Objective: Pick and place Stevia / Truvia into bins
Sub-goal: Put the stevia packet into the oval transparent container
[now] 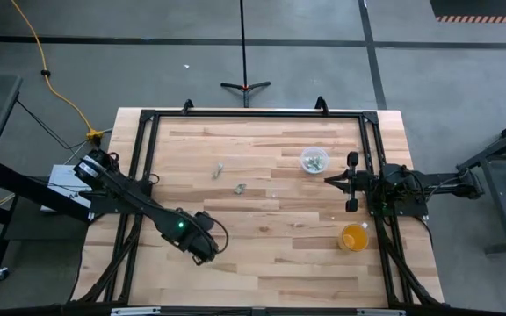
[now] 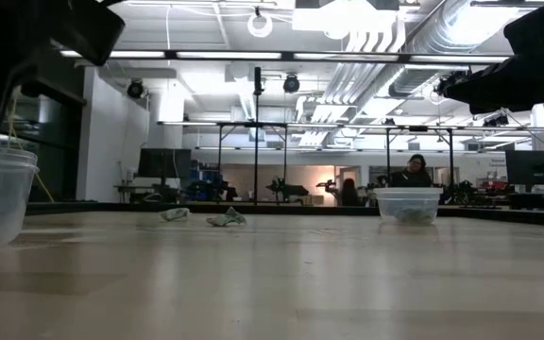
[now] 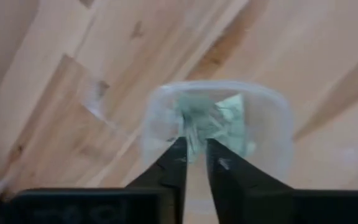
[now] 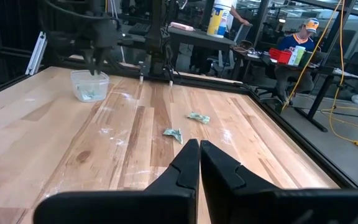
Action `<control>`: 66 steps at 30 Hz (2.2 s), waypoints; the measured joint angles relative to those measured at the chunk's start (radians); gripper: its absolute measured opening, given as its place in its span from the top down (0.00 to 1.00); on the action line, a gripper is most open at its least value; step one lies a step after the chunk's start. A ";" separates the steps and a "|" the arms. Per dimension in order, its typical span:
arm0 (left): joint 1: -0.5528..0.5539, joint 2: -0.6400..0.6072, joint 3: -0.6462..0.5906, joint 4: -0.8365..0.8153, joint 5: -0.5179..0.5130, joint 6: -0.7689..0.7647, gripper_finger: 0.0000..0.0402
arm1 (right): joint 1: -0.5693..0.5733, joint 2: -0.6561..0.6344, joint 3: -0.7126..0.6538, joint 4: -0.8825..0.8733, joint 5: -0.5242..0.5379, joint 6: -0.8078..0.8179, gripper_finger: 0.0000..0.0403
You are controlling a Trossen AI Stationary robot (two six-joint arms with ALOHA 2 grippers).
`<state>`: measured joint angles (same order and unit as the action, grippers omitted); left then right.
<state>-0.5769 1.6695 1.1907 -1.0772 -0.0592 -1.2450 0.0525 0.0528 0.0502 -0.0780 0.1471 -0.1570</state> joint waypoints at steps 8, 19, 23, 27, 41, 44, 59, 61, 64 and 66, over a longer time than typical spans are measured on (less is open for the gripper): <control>0.096 -0.007 -0.003 -0.103 -0.091 0.086 0.50 | 0.000 0.000 0.000 0.001 0.001 0.000 0.98; 0.529 -0.064 -0.014 0.052 -0.356 0.486 0.21 | 0.000 0.000 -0.003 0.023 0.002 0.000 0.98; 0.701 -0.046 -0.086 0.302 -0.261 0.650 0.19 | 0.000 0.000 -0.002 0.018 0.002 0.000 0.98; 0.822 -0.037 -0.132 0.381 -0.171 0.709 0.19 | 0.000 0.000 -0.002 0.016 0.002 -0.001 0.98; 0.872 0.063 -0.209 0.447 -0.091 0.712 0.27 | 0.000 0.002 0.000 0.015 0.046 -0.028 1.00; 0.872 0.080 -0.205 0.456 -0.034 0.753 0.36 | 0.000 0.006 0.000 0.015 0.053 -0.028 1.00; 0.814 0.075 -0.057 0.142 -0.024 0.828 0.89 | 0.000 0.007 0.000 0.014 0.049 -0.028 1.00; 0.758 0.075 -0.004 0.043 -0.022 0.829 0.90 | 0.000 0.007 0.000 0.014 0.049 -0.027 1.00; 0.663 0.074 0.064 -0.056 0.048 0.780 0.94 | 0.000 0.007 0.000 0.014 0.049 -0.027 0.99; 0.593 0.074 0.098 -0.096 0.100 0.706 0.94 | 0.000 0.007 0.000 0.015 0.048 -0.005 0.99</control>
<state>0.0161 1.7435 1.2885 -1.1737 0.0406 -0.5390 0.0525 0.0597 0.0502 -0.0631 0.1955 -0.1617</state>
